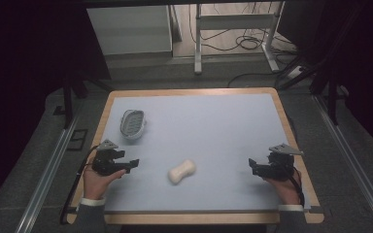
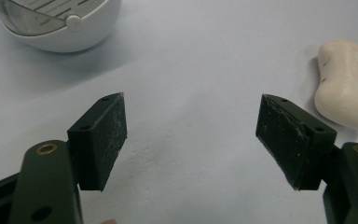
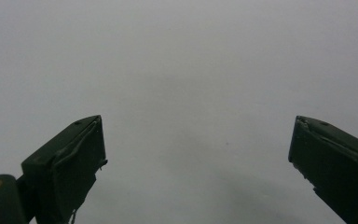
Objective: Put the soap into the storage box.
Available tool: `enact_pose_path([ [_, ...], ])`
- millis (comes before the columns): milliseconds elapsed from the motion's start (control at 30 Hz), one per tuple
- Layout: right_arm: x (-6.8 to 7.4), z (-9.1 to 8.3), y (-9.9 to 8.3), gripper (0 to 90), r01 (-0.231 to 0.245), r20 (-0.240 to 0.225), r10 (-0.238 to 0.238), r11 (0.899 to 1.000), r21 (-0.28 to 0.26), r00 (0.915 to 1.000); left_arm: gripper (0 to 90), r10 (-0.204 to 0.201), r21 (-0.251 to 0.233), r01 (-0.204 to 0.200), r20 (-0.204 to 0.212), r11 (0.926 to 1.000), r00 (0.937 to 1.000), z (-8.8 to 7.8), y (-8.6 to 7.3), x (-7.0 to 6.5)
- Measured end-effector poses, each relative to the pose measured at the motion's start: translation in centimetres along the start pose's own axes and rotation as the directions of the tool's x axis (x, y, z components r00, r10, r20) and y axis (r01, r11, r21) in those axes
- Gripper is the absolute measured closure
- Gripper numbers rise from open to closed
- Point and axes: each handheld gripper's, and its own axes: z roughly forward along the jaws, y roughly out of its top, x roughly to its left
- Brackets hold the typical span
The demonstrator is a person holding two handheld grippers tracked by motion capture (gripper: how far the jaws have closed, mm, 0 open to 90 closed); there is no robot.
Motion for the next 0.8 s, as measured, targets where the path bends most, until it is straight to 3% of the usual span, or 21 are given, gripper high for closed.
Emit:
enact_pose_path([
  [500, -0.23, -0.21, -0.17, 4.2, -0.012, 0.003, 0.012, 1.0, -0.004, 0.9999, 24.8, -0.003, -0.002, 0.003, 0.01, 1.0, 0.9999, -0.31, 0.04, -0.12],
  [800, -0.56, -0.23, -0.28, 4.5, -0.027, -0.02, 0.026, 0.999, -0.019, 0.9994, 24.9, -0.005, 0.008, 0.005, -0.02, 1.0, 0.9998, -0.47, 0.16, -0.75],
])
